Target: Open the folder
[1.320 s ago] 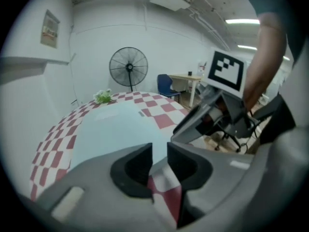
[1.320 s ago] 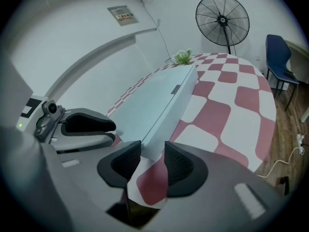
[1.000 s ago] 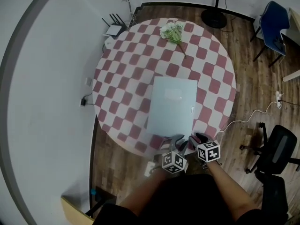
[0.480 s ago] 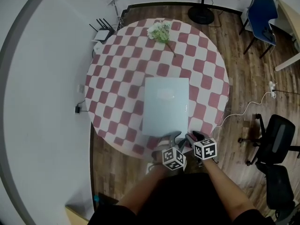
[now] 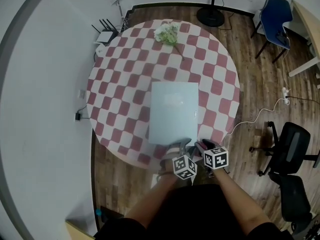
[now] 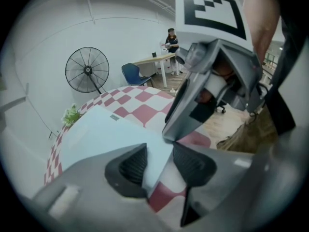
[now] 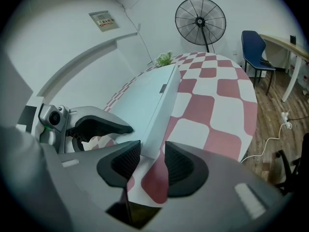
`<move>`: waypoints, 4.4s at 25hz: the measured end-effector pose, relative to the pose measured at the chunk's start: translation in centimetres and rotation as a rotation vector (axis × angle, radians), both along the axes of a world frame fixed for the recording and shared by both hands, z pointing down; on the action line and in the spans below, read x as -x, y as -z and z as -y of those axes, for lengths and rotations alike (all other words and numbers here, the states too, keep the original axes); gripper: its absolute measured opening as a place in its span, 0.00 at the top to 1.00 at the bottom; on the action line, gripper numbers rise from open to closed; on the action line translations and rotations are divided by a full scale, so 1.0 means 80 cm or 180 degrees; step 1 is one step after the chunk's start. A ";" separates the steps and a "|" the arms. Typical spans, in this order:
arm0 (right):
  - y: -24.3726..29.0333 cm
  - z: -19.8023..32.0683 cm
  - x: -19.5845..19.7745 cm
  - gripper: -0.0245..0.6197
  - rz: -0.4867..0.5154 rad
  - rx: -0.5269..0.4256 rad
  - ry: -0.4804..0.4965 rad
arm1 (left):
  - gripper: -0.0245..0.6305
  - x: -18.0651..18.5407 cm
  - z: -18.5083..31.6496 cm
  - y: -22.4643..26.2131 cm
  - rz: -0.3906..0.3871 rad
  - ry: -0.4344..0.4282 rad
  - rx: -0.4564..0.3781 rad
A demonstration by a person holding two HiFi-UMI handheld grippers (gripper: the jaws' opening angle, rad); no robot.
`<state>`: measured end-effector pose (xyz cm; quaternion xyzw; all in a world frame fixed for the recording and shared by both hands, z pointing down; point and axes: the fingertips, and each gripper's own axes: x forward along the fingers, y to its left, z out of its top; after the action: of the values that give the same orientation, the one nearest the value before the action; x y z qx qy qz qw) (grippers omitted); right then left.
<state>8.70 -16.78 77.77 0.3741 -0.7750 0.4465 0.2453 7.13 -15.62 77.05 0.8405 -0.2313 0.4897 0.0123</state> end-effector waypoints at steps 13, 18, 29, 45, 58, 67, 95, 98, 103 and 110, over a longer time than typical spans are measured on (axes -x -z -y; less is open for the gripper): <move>0.001 -0.004 -0.001 0.71 0.0043 0.0079 -0.0144 | 0.93 -0.002 -0.016 0.036 -0.0475 0.0208 0.0125; 0.003 -0.005 0.001 0.71 -0.0063 0.0044 -0.0122 | 0.96 0.004 -0.011 0.062 -0.0662 0.0332 0.0165; 0.010 -0.015 0.009 0.73 -0.0366 -0.0022 -0.0096 | 0.96 0.036 -0.008 0.114 -0.1020 0.0649 0.0113; 0.022 -0.020 0.036 0.91 -0.0834 -0.0283 0.0155 | 0.96 0.171 0.008 0.244 -0.1777 0.1482 -0.0626; 0.023 -0.025 0.053 0.96 -0.1278 -0.0452 0.0301 | 0.96 0.381 0.014 0.272 -0.1418 0.2264 -0.1353; 0.029 -0.017 0.104 0.96 -0.1248 -0.0518 0.0426 | 0.95 0.497 0.012 0.232 -0.0638 0.2451 -0.1532; 0.059 -0.001 0.232 0.96 -0.0855 -0.0670 0.0751 | 0.96 0.614 0.001 0.097 -0.0480 0.3111 -0.0580; 0.067 0.005 0.230 0.96 -0.0816 -0.0714 0.0698 | 0.96 0.596 0.001 0.105 -0.0692 0.3177 -0.0591; 0.107 0.018 0.217 0.96 -0.0654 -0.0973 0.0465 | 0.96 0.575 -0.012 0.150 -0.1374 0.3565 -0.0790; 0.194 0.044 0.183 0.96 -0.0494 -0.1433 0.0221 | 0.96 0.524 -0.013 0.259 -0.2190 0.3597 -0.1194</move>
<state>-5.97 -20.27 62.24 0.4256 -0.8462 0.2237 0.2297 -34.80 -14.57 56.35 0.6866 -0.6980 0.0652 0.1928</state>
